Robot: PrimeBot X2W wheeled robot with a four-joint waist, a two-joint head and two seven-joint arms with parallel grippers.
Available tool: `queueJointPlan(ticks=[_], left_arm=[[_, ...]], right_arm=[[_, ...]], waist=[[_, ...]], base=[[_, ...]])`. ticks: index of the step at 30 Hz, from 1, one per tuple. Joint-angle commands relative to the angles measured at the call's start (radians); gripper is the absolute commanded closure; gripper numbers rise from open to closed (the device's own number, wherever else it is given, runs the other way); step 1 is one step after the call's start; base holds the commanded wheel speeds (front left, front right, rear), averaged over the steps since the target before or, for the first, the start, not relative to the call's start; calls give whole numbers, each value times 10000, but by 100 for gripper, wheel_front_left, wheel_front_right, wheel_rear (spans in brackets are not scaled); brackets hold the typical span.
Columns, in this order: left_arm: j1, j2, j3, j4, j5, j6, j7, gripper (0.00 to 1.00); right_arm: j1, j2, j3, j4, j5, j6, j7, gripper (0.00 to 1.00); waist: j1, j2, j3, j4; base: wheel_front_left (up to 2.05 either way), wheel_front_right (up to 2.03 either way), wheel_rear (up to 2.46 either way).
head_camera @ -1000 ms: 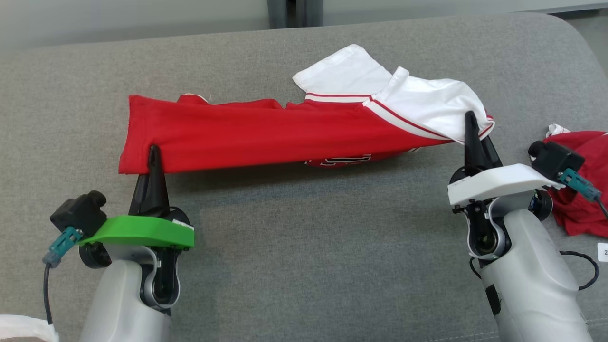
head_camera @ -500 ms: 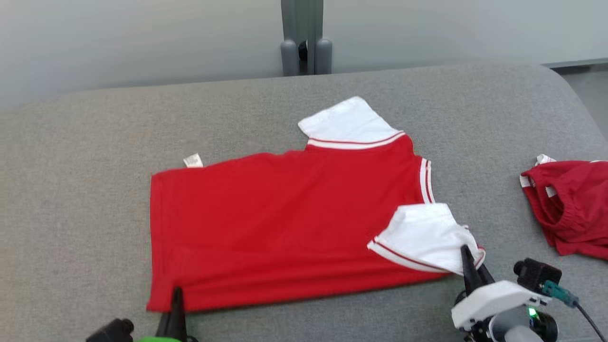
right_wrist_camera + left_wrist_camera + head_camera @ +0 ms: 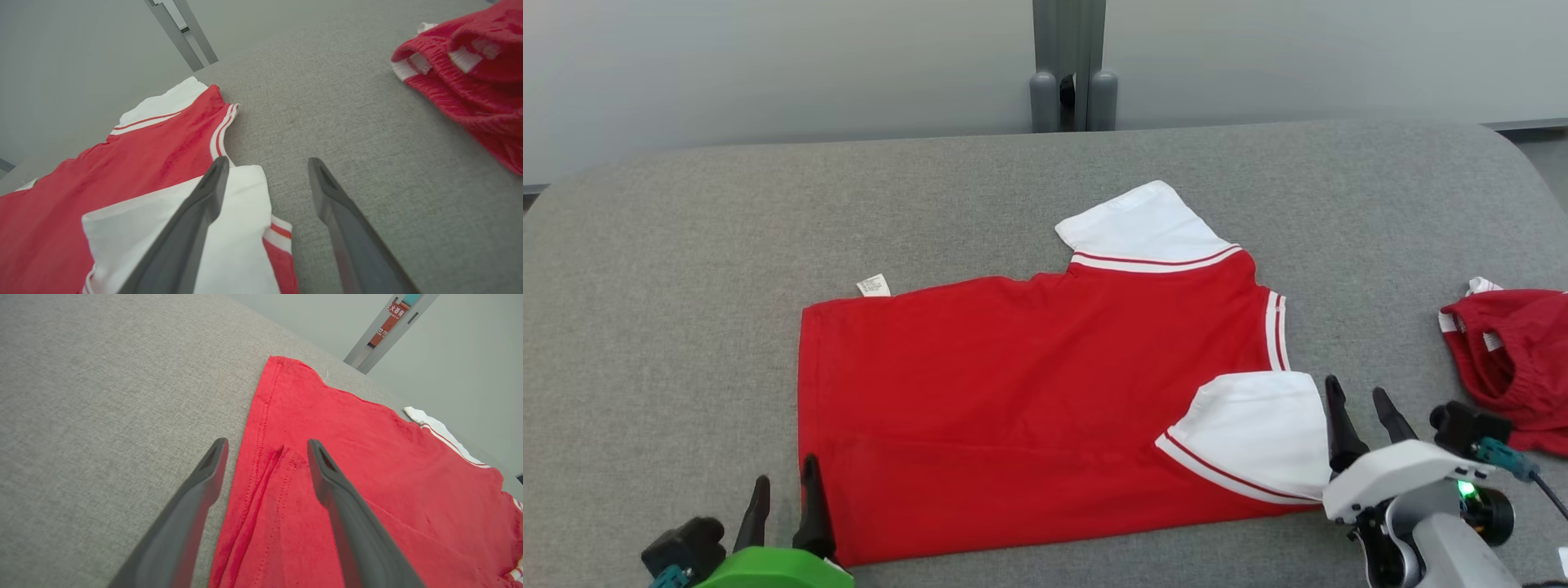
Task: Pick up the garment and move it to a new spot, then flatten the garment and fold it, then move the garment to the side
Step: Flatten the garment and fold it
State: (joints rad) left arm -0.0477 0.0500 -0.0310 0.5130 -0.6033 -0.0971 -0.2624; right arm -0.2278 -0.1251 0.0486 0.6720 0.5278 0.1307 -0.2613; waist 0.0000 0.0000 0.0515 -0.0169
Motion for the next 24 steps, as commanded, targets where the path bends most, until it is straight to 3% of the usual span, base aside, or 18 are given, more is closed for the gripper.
queueJointPlan(ticks=[1, 10, 24], left_arm=[[-388, 20, 40, 33, 349, -76, -20, 0], [-2889, 710, -464, 1657, 882, -315, 59, 0], [-5813, 2079, -1771, 3798, -564, -344, 1121, 0]], right_arm=[[-322, -63, 136, -109, -258, -2, -27, 0], [-1742, 199, 872, -278, -592, -2, -39, 0], [-3123, 477, 1840, -723, -265, -2, -36, 0]], waist=[[0, 0, 153, 27], [0, 0, 1107, -199], [0, 0, 2703, -891]], base=[[0, 0, 0], [0, 0, 0], [0, 0, 0]])
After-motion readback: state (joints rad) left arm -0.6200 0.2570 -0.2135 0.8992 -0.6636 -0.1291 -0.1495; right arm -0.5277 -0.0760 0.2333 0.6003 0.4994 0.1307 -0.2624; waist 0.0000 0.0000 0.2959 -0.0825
